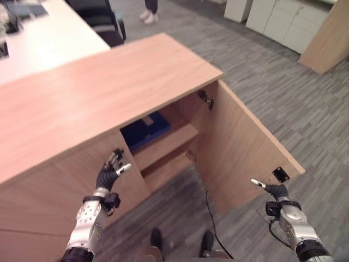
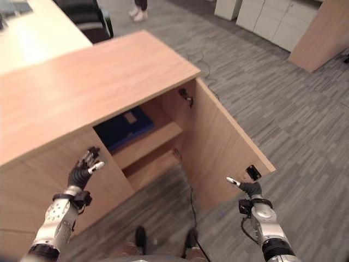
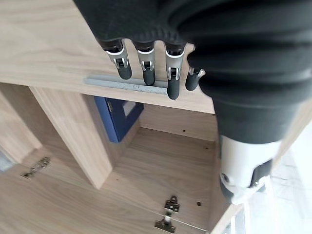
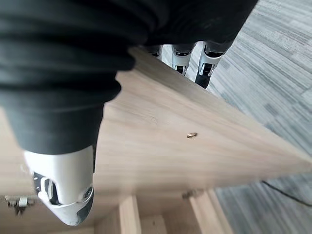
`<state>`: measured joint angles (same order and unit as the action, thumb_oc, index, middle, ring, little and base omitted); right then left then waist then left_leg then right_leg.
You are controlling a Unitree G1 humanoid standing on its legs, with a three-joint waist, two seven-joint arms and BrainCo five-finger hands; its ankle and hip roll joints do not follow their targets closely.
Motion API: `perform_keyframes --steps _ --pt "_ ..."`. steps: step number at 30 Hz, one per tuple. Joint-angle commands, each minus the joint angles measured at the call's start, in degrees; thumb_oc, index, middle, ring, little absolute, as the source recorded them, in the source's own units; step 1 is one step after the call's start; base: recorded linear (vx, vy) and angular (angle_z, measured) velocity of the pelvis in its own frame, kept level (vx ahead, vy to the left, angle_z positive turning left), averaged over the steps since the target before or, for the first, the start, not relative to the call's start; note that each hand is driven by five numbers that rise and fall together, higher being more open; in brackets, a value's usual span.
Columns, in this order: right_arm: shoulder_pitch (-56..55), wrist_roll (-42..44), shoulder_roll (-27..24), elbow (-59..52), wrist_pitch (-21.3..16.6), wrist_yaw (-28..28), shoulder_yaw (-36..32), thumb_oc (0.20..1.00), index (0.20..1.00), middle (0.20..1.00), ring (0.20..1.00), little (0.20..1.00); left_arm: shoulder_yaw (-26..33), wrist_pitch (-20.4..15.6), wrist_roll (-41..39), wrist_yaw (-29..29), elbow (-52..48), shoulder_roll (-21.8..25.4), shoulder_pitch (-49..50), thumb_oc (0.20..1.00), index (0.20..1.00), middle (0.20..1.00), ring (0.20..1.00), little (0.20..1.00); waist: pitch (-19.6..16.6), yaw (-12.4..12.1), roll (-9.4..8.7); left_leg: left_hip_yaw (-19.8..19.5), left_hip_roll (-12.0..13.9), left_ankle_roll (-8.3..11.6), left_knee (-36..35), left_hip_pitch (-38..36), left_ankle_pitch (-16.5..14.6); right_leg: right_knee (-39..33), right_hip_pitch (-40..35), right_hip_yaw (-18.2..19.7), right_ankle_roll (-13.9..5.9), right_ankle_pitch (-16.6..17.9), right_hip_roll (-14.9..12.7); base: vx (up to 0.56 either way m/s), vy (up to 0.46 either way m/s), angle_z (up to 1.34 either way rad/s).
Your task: Put the empty folder in the office cabinet
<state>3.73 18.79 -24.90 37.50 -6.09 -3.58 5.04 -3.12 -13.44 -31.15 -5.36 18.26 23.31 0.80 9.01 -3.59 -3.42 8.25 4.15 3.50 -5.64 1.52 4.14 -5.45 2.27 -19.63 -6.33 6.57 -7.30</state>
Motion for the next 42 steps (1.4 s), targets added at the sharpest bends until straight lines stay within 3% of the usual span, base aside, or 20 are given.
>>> perform_keyframes --steps 1,10,16,24,25,32,34,37,38,42 --pt "6.87 -4.51 3.95 -6.82 -1.48 4.6 7.64 1.0 1.0 1.0 1.0 1.0 -7.8 4.59 2.5 -2.1 4.64 -3.63 -1.79 1.0 1.0 1.0 1.0 1.0 1.03 0.21 0.87 -2.6 0.28 0.79 1.31 -2.44 -1.03 0.87 -7.85 -1.63 -2.65 -6.04 -0.49 0.02 0.019 -0.04" --pt "2.23 -4.68 5.85 -16.36 -1.33 8.46 11.25 1.0 1.0 1.0 1.0 1.0 -5.95 4.53 3.56 -1.73 5.16 -3.91 0.93 1.0 1.0 1.0 1.0 1.0 -0.44 0.21 0.52 -2.55 0.33 1.01 1.1 -3.88 -1.45 0.75 -8.96 -1.44 -2.39 -6.43 -0.31 0.01 0.011 0.01" --pt "5.3 -7.15 5.15 -23.06 -1.39 11.18 17.46 1.0 1.0 1.0 1.0 1.0 -5.19 4.13 3.59 -1.31 6.4 -4.43 1.89 1.0 1.0 1.0 1.0 1.0 -1.28 -1.18 0.64 -3.06 0.54 1.33 1.04 -4.14 -1.13 0.45 -9.29 -1.62 -2.39 -6.25 -0.44 -0.01 0.005 0.06" --pt "10.52 -7.49 6.14 -22.97 -1.4 10.95 20.61 1.0 1.0 1.0 1.0 1.0 -5.47 3.78 3.05 -0.95 5.94 -4.32 2.43 1.0 1.0 1.0 1.0 1.0 -2.34 -4.2 0.98 -5.06 0.8 2.36 0.99 -3.51 -0.19 0.45 -10.28 -3.9 -2.14 -6.79 -0.31 0.0 -0.025 0.21" --pt "12.55 -6.68 6.94 -22.33 -1.44 10.31 20.95 1.0 1.0 1.0 1.0 1.0 -5.48 3.8 2.91 -0.75 5.51 -4.04 2.59 1.0 1.0 1.0 1.0 1.0 -2.48 -5.89 0.96 -6.25 1.02 3.0 1.05 -3.06 0.4 0.45 -10.73 -5.43 -1.85 -7.18 0.04 -0.01 -0.071 0.5" --pt "19.44 -5.14 8.16 -19.15 -2.32 7.58 21.09 1.0 1.0 1.0 1.0 1.0 -5.53 3.63 1.94 -0.5 3.82 -3.15 2.28 1.0 1.0 1.0 1.0 1.0 -1.57 -10.52 1.04 -9.55 1.93 5.33 3.24 0.06 1.8 0.45 -11.9 -10.21 -1.28 -8.38 0.48 -0.03 -0.05 0.41" --pt "20.59 -4.72 7.5 -18.48 -2.74 6.25 20.38 1.0 1.0 1.0 1.0 1.0 -6.14 3.75 1.32 -0.5 3.43 -3.24 1.36 1.0 1.0 1.0 1.0 1.0 0.06 -11.08 0.83 -6.93 2.95 5.42 8.9 4.29 1.8 0.45 -12.08 -12.31 -1.13 -8.17 -0.47 -0.15 0.018 0.51" --pt "21.86 -5.05 6.24 -16.99 -2.39 4.67 19.18 1.0 1.0 1.0 1.0 1.0 -6.92 4.25 1.19 -0.75 3.04 -3.63 0.31 1.0 1.0 1.0 1.0 1.0 -0.41 -8.55 0.23 8.99 9.29 4.11 14.03 4.92 -0.29 0.57 -12.54 -15.94 -0.46 -9.51 -0.94 -0.1 0.038 1.4" --pt "22.37 -4.84 6.22 -16.09 -2.09 4.23 18.63 1.0 1.0 1.0 1.0 1.0 -7.09 4.27 0.92 -0.83 2.34 -3.29 0.25 1.0 1.0 1.0 1.0 1.0 -0.78 -8.16 0.18 12.11 10.64 3.84 15.51 4.19 -1.4 0.7 -12.62 -17.58 -0.11 -9.43 -1.22 -0.14 0.076 1.4" --pt "21.62 -4.43 6.07 -13.93 -1.24 3.17 14.82 1.0 1.0 1.0 1.0 1.0 -7.14 5.1 1.61 -2.02 0.93 -2.86 1.78 1.0 1.0 1.0 1.0 1.0 -2.48 -7.79 0.85 12.89 8.6 3.5 12.62 1.95 -2.48 1.12 -13.96 -20.31 -0.07 -8.74 -1.25 0.04 0.114 0.78"
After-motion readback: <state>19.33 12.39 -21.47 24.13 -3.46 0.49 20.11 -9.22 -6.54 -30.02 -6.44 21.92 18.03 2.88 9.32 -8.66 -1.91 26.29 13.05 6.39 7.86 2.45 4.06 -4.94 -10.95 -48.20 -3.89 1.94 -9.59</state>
